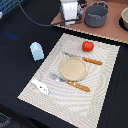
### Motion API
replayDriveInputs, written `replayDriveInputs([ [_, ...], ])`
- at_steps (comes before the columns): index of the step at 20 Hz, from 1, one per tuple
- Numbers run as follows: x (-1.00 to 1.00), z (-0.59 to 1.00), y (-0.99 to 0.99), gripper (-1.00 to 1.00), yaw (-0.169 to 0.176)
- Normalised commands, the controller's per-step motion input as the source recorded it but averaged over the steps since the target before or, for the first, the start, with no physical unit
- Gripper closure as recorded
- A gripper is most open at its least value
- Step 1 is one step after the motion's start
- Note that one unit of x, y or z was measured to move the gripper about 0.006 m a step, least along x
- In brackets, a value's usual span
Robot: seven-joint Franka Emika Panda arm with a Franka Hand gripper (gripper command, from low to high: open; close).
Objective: Interact with the objects in diverse but meaningful ways.
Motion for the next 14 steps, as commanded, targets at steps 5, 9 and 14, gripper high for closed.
replayDriveInputs([
  [5, 0.31, 0.33, -0.1, 1.0, -0.01],
  [9, 0.44, 0.19, -0.34, 1.0, -0.041],
  [14, 0.66, 0.16, -0.5, 1.0, -0.054],
])
